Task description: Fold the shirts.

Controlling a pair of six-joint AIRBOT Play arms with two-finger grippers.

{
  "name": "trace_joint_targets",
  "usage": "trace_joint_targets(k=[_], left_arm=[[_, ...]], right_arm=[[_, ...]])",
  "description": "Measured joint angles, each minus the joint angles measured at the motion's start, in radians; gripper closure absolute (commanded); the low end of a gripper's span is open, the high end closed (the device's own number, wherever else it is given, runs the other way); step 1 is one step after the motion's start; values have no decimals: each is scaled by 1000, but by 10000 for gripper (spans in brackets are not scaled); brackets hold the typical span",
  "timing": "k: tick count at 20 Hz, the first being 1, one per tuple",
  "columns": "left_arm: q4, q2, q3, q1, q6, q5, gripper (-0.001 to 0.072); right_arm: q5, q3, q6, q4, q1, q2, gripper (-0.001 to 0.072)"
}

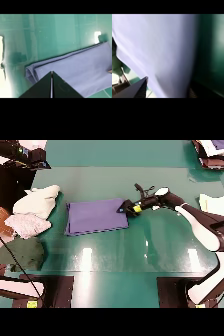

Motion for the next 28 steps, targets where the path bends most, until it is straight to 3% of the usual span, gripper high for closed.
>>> trace_joint_targets(k=[1,2,3,8,12,20,28], left_arm=[[-1,0,0,0,2,1,682],[-2,0,0,0,3,1,681],[-4,0,0,0,3,1,682],[-24,0,0,-37,11,1,682],[-31,0,0,-141,21,1,682],[-34,0,0,-386,24,114,682],[-34,-1,0,-533,24,248,682]], right_arm=[[-11,32,-3,-1,20,-21,561],[-18,67,-4,-7,39,-43,679],[-18,103,-8,2,55,-61,694],[46,228,-35,-5,66,-89,695],[70,220,12,-95,-68,25,695],[52,62,43,-259,-648,349,694],[-52,23,47,-258,-1073,421,694]])
